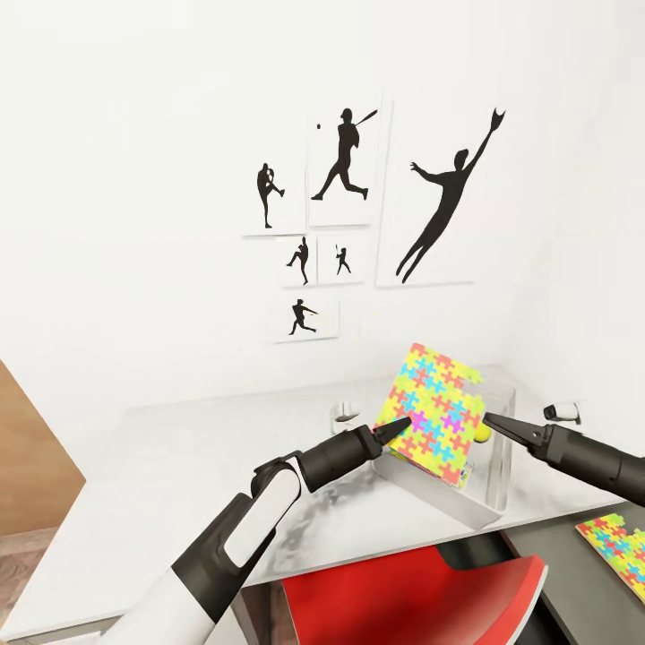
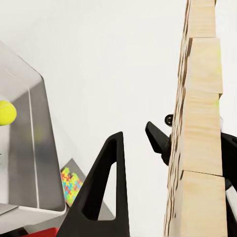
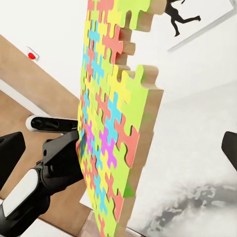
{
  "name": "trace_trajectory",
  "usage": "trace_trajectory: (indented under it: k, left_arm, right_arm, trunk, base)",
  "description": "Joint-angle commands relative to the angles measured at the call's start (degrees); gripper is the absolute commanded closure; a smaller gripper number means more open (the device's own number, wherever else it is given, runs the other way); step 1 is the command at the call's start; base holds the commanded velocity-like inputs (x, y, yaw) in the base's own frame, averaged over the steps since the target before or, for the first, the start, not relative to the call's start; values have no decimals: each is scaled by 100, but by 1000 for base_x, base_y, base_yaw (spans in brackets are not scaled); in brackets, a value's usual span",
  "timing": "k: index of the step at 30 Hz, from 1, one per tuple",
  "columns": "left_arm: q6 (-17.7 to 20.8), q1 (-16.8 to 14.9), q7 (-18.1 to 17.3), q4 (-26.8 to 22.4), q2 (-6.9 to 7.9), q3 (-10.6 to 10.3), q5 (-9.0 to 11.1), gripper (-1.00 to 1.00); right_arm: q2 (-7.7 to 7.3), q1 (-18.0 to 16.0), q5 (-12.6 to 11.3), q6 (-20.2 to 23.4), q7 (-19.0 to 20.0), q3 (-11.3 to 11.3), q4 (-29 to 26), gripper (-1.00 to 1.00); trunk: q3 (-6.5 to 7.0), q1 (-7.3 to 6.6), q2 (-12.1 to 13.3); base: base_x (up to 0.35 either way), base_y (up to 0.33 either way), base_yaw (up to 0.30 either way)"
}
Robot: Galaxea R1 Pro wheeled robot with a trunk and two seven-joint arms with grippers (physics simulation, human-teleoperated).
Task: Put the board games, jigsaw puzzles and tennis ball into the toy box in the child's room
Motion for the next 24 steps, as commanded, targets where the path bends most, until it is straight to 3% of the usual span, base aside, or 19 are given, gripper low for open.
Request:
trace_trajectory:
  k: [1,5,14,24]
  left_arm:
    - [45,-4,-1,1,-2,3,62,100]
    - [45,-1,-7,-3,-10,1,71,100]
    - [45,0,-10,-4,-22,-3,90,100]
    - [42,0,-18,-24,-37,-3,111,100]
  right_arm:
    - [0,-6,22,20,30,-4,0,-100]
    - [52,0,24,20,28,9,0,-100]
    - [538,-63,73,20,-16,116,-4,-100]
    - [651,-116,102,20,-22,190,-7,-100]
  trunk:
    - [-9,2,-8]
    - [-9,2,-8]
    - [-9,2,-8]
    - [-9,2,-8]
  base:
    - [0,0,0]
    - [0,0,0]
    - [0,0,0]
    - [0,0,0]
